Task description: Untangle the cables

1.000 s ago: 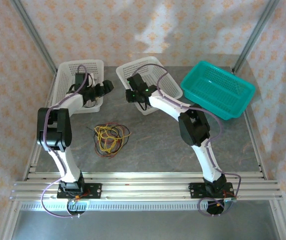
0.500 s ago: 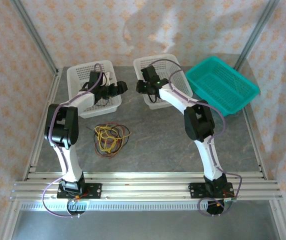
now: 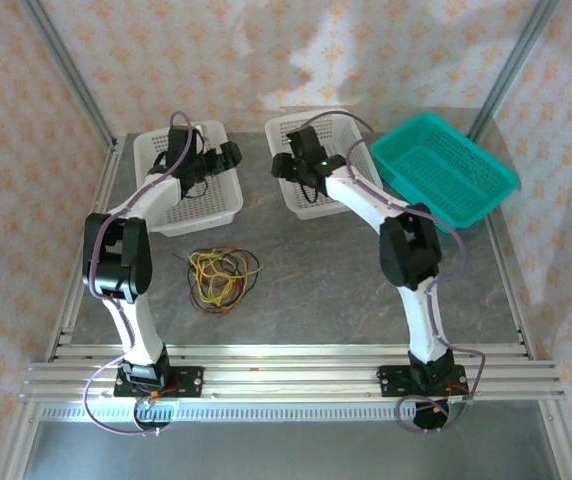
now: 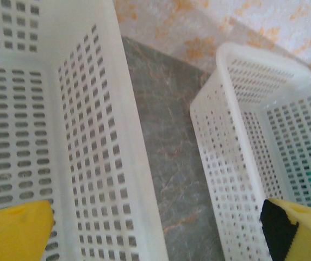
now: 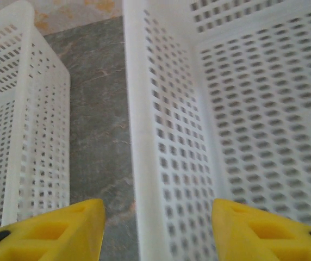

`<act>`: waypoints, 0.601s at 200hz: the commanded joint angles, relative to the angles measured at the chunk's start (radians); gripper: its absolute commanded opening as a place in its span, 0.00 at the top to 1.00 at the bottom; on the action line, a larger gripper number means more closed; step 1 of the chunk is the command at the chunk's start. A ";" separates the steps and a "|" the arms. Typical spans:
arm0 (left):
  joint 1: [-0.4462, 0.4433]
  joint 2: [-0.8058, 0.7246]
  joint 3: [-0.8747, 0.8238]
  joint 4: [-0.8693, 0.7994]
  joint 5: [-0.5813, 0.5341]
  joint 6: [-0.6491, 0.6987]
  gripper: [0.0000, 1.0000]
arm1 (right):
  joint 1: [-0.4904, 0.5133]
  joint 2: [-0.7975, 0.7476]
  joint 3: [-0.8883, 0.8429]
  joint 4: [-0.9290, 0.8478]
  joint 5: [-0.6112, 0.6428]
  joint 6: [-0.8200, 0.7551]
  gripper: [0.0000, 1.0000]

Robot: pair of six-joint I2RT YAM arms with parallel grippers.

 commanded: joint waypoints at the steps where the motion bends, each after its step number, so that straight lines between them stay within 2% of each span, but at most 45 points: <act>1: -0.001 0.083 0.099 -0.094 -0.021 -0.012 0.01 | -0.006 -0.181 -0.130 0.078 0.124 -0.008 0.46; 27: -0.007 0.161 0.205 -0.177 -0.042 0.014 0.01 | -0.027 -0.334 -0.310 0.122 0.163 -0.002 0.46; 64: -0.009 0.265 0.360 -0.253 0.014 0.055 0.01 | -0.049 -0.493 -0.483 0.153 0.178 0.002 0.46; 120: -0.034 0.335 0.461 -0.224 0.169 0.080 0.01 | -0.055 -0.575 -0.588 0.147 0.210 0.002 0.46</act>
